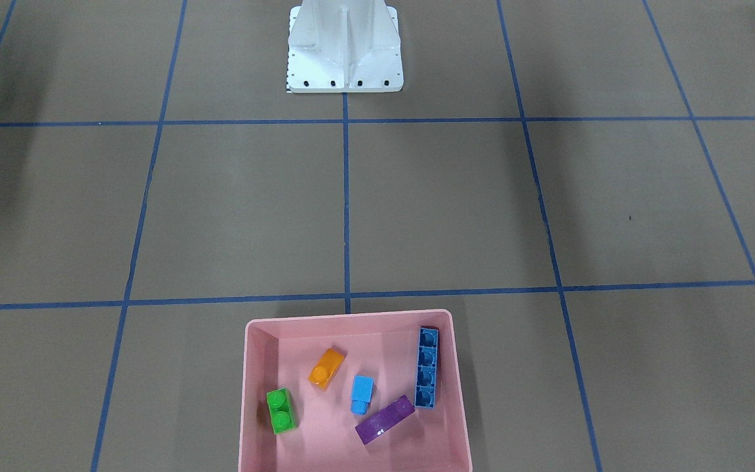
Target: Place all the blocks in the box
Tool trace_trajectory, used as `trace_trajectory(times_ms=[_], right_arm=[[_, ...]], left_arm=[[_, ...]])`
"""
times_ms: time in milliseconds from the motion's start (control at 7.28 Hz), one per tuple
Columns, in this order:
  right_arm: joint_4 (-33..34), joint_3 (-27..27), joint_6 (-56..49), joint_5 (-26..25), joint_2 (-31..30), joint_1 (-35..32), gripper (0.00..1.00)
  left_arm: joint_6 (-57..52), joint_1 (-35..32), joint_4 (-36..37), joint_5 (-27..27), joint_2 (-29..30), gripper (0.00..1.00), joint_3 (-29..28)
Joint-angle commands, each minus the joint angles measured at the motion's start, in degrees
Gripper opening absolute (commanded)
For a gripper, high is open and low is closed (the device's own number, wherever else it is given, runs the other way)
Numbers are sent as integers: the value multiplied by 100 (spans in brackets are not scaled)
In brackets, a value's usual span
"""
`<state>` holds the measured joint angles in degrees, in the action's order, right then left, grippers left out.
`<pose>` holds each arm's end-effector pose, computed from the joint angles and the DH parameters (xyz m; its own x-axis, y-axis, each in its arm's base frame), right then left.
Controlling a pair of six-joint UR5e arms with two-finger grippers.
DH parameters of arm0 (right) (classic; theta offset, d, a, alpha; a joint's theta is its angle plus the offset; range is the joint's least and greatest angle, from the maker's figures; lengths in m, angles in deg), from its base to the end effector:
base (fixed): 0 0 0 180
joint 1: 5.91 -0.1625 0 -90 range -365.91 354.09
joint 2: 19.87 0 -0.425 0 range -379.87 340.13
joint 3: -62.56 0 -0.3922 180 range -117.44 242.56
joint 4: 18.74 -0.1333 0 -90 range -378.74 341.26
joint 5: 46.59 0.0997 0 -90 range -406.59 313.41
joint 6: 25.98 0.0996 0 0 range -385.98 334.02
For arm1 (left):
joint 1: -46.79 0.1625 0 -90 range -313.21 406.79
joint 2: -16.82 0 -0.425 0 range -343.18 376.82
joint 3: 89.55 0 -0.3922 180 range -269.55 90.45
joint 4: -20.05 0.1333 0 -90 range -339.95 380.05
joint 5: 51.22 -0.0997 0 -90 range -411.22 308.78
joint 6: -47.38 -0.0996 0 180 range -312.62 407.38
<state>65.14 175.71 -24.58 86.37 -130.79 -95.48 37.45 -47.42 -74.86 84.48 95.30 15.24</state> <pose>0.0628 -0.3499 0.6019 0.7310 -0.0803 0.6776 -0.0104 0.9916 0.1287 -0.0923 -0.4096 0.6112 0.7060 0.2198 -0.6733 -0.0498 0.9637 0.2623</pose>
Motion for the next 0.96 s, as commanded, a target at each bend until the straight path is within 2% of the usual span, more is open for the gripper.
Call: trace_trajectory(times_ms=[0,824], right_arm=[[-125,-3,18,1,0,0,100],[-162,-12,44,54,26,27,100]], left_arm=[[0,0,7,0,0,100,-3],[0,0,-10,0,0,100,-38]])
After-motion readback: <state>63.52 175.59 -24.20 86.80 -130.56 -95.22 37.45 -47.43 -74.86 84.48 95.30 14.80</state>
